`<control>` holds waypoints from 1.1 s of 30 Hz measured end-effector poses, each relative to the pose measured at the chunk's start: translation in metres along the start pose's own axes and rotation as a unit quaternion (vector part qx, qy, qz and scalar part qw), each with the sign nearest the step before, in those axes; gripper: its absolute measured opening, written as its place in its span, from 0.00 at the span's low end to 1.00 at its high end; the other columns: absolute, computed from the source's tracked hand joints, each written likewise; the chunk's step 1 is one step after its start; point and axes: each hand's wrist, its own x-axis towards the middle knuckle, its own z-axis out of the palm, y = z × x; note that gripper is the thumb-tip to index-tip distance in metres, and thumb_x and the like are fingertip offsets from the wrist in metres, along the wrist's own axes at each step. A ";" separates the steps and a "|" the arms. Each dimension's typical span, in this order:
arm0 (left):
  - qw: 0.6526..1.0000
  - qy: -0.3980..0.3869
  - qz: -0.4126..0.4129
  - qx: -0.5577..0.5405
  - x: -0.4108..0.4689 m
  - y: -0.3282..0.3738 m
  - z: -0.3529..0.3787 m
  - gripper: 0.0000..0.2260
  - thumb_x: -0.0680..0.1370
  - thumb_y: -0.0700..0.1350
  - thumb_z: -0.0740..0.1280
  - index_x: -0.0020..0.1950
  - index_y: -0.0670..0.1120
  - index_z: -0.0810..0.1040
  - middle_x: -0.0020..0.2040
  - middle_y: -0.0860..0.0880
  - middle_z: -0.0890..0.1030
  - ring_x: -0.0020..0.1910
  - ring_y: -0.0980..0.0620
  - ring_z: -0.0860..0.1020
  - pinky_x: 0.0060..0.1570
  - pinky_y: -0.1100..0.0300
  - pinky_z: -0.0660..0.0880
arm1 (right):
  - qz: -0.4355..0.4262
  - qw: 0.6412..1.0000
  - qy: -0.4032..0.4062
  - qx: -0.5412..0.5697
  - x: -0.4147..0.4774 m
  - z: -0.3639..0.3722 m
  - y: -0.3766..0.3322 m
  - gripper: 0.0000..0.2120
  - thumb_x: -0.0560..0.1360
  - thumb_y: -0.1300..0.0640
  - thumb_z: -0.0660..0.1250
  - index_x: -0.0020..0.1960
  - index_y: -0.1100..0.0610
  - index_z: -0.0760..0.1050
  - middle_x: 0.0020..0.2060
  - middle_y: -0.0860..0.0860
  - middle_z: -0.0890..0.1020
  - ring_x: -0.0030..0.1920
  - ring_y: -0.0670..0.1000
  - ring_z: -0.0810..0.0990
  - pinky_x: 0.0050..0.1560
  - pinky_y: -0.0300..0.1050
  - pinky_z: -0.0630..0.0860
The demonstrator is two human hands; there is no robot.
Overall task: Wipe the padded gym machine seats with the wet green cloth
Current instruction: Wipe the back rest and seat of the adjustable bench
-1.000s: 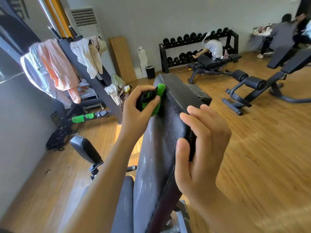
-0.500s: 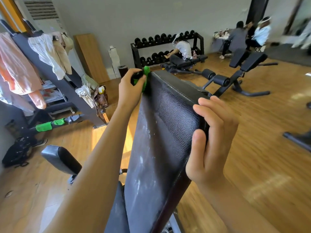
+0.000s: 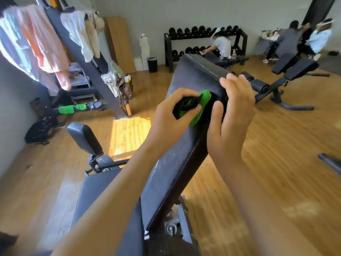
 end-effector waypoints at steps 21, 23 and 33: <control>0.870 0.170 -0.300 0.353 -0.292 0.041 -0.163 0.09 0.74 0.45 0.73 0.54 0.49 0.80 0.48 0.51 0.80 0.47 0.52 0.77 0.47 0.55 0.75 | -0.085 0.903 -0.377 0.189 -0.223 0.013 -0.143 0.18 0.76 0.61 0.65 0.66 0.58 0.73 0.68 0.54 0.73 0.73 0.53 0.65 0.72 0.62 0.60; 0.863 0.158 -0.310 0.365 -0.313 0.045 -0.177 0.10 0.74 0.47 0.73 0.54 0.49 0.80 0.49 0.51 0.80 0.46 0.52 0.77 0.47 0.55 0.75 | -0.090 0.896 -0.391 0.190 -0.241 0.016 -0.163 0.18 0.76 0.61 0.65 0.66 0.58 0.73 0.68 0.53 0.73 0.73 0.53 0.64 0.72 0.61 0.60; 0.869 0.056 -0.335 0.360 -0.415 0.058 -0.281 0.11 0.74 0.47 0.72 0.56 0.49 0.79 0.50 0.51 0.79 0.48 0.50 0.77 0.47 0.51 0.77 | 0.018 0.899 -0.408 0.156 -0.339 0.024 -0.276 0.17 0.78 0.58 0.59 0.65 0.58 0.73 0.68 0.52 0.73 0.73 0.51 0.64 0.74 0.55 0.57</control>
